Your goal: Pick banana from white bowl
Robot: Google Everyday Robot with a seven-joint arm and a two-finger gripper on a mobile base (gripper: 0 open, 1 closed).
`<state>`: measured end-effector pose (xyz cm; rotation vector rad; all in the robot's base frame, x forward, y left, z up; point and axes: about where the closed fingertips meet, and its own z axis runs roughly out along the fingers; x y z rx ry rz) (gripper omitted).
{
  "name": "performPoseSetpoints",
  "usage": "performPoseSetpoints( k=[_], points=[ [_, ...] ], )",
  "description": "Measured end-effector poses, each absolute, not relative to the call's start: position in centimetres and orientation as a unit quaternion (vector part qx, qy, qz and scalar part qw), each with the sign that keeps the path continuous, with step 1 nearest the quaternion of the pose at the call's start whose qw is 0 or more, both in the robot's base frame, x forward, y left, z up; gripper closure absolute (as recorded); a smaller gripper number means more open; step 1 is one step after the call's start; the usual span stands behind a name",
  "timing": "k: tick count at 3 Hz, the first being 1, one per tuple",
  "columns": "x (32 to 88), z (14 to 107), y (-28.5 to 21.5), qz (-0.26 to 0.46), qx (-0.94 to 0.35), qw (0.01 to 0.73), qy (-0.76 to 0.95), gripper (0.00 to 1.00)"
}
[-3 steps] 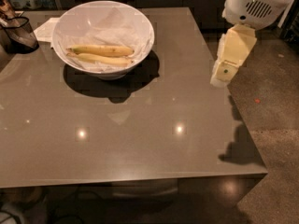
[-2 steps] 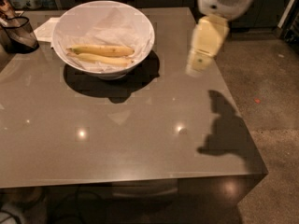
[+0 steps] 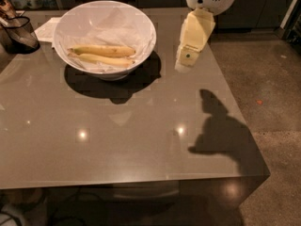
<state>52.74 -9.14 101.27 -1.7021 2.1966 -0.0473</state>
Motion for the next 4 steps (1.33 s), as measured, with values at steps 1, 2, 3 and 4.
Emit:
performPoseSetpoints(
  k=[1, 2, 3, 4],
  points=[
    [54.3, 101.8, -7.4, -0.006, -0.593, 0.199, 0.78, 0.0],
    [56.2, 102.4, -5.0, 0.012, -0.594, 0.207, 0.777, 0.06],
    [58.0, 102.8, -3.0, 0.024, -0.598, 0.209, 0.773, 0.09],
    [59.6, 103.0, -1.5, 0.032, -0.6, 0.209, 0.771, 0.13]
  ],
)
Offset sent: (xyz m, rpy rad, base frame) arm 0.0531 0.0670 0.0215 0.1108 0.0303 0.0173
